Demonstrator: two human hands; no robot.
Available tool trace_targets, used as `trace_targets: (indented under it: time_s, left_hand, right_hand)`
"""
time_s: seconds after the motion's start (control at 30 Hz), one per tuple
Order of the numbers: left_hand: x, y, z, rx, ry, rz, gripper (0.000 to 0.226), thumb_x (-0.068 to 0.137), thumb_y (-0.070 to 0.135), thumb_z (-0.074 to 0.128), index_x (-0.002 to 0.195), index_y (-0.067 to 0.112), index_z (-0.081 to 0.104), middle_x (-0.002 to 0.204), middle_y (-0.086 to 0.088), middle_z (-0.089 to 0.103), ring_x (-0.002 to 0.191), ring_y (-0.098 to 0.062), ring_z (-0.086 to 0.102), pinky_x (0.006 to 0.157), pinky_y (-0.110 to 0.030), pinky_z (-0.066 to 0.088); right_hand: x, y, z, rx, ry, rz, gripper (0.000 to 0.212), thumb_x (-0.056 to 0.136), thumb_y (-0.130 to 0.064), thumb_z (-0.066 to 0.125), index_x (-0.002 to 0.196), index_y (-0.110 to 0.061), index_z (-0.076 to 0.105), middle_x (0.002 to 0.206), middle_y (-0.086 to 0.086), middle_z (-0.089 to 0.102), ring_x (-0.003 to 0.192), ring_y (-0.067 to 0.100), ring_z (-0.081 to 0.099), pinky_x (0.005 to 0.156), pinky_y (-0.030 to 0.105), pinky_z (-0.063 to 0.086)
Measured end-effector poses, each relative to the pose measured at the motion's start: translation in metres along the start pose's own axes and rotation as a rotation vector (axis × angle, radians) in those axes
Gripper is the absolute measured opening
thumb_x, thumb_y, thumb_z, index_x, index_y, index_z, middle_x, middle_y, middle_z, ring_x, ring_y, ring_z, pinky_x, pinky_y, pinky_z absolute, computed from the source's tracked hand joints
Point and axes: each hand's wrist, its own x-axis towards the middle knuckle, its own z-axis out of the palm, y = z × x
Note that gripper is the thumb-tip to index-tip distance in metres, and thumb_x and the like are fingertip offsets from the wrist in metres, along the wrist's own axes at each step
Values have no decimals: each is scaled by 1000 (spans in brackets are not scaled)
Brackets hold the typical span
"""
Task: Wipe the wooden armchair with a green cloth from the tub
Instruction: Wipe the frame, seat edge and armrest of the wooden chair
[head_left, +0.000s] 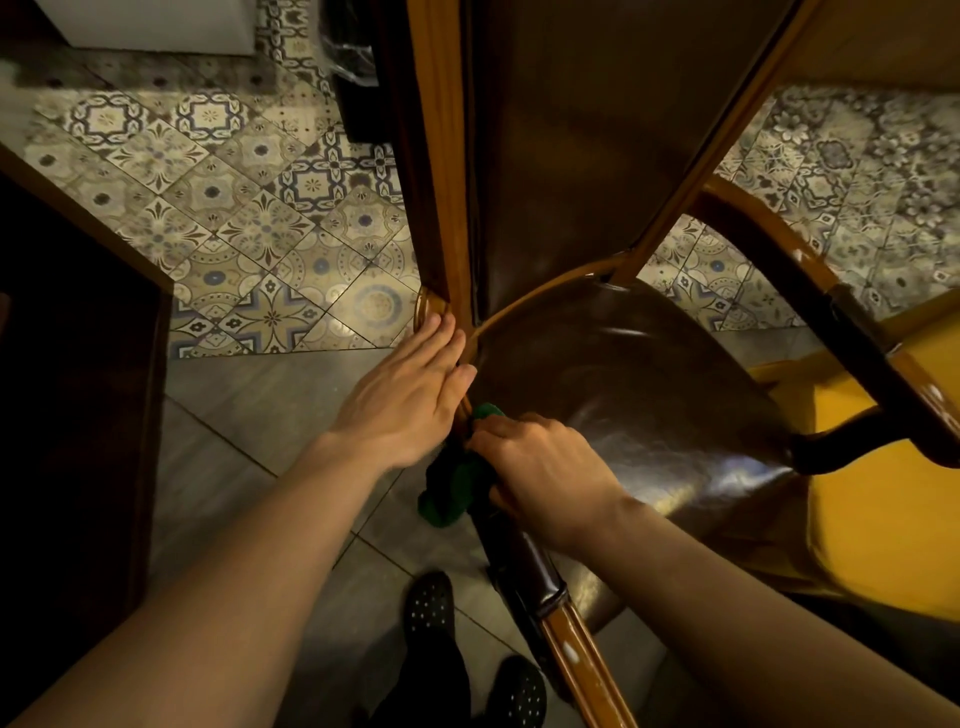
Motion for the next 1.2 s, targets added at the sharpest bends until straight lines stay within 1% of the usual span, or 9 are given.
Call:
trace_targets:
  time_s: [0.13,0.27,0.43,0.57,0.7,0.83,0.9,1.0,1.2]
  left_hand:
    - [-4,0,-3,4,-29,8,68,99,50,1,155,13,14,165,0,3,149,-6,-10,120,-27,-5]
    - [-7,1,-4,-31,-61,0,62,103,47,7,156,15,14,165,2,2,148,-3,-10,119,-25,-6]
    - [-26,10,0,-91,91,-8,60,103,48,12,155,20,26,163,5,21,149,-2,7,121,-28,10]
    - [-47,28,16,-89,180,13,54,105,42,20,153,20,31,161,5,27,149,-3,11,122,-33,15]
    - [-66,56,37,-43,146,105,54,105,40,20,152,19,34,160,3,30,149,-5,12,122,-37,15]
    - [-88,77,63,-1,93,163,54,105,41,18,153,19,33,161,3,29,149,-5,10,122,-37,14]
    - [-99,84,75,51,69,178,55,105,41,16,153,19,30,162,3,25,150,-5,7,122,-37,12]
    - [-111,93,92,144,28,209,58,104,43,10,154,18,26,164,2,17,151,-8,-1,123,-38,8]
    - [-119,110,108,142,17,212,60,103,43,9,154,16,25,164,0,14,151,-9,-6,123,-36,2]
  right_hand:
    - [2,-4,-12,-64,-76,-34,31,90,-27,65,120,-21,60,114,0,62,97,24,62,76,35,52]
    - [-16,2,-21,47,-173,19,38,91,-35,64,127,-29,56,117,-2,59,104,19,57,85,36,51]
    - [-71,14,-26,275,-69,102,35,87,-36,63,120,-42,53,111,-17,57,99,7,55,79,28,46]
    - [-108,10,-12,291,0,137,42,87,-35,61,124,-46,48,108,-25,52,95,0,53,80,26,48]
    - [-135,-8,10,228,-17,133,45,91,-33,53,133,-43,42,130,-17,50,113,11,50,88,37,51]
    - [-159,-24,47,107,3,122,53,98,-26,48,146,-38,30,154,-10,34,124,23,45,86,40,54]
    - [-170,-28,69,77,14,126,61,101,-22,47,154,-35,19,162,-7,23,133,28,39,96,42,51]
    - [-179,-32,94,24,29,140,72,101,-16,47,158,-29,5,168,-3,11,143,35,27,108,47,40]
    - [-185,-40,105,-13,64,167,70,96,-10,51,157,-14,17,165,9,22,139,44,31,107,52,39]
